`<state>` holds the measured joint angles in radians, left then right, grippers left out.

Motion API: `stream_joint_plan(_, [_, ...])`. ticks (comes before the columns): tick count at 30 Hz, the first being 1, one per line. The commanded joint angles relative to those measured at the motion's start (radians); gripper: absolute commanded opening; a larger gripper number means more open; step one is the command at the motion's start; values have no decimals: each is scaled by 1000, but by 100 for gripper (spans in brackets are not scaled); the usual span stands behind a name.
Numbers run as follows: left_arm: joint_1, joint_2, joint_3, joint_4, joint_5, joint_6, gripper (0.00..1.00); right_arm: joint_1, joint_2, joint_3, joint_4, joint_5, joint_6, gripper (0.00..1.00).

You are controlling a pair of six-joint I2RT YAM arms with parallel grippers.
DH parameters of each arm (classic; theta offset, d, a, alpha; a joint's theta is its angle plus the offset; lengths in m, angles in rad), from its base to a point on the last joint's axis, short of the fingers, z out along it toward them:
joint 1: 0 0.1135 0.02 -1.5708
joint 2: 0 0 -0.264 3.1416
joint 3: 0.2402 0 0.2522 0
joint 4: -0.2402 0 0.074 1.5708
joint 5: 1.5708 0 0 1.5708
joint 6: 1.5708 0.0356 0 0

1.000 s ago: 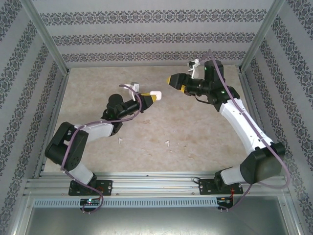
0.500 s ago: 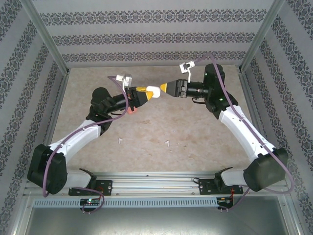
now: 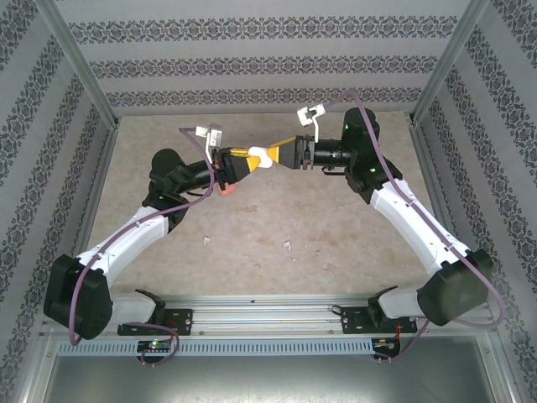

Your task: Insert wireless bluetooth earbuds into charging case

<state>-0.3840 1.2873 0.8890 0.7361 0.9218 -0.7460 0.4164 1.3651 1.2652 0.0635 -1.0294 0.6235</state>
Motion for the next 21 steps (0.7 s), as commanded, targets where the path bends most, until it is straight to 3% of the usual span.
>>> stream_joint_plan(1, [-1,-22,27,0,19,-25,10,25,11,19,39,-54,-20,61])
stream_joint_plan(5, [-1,-13,33,29,18,-51,11,27,21,20,6,-52,-45,65])
stream_joint_plan(11, [-1,-8,38,54,19,-83,11,29,35,10,60,-80,-13,44])
stream_joint_plan(17, [-2,-24,60,-36,37,-32,12,30,49,17,66,-96,-13,21])
stream_joint_plan(21, [0,-57,65,-132,38,52,19,27,40,23,39,-82,-58,15])
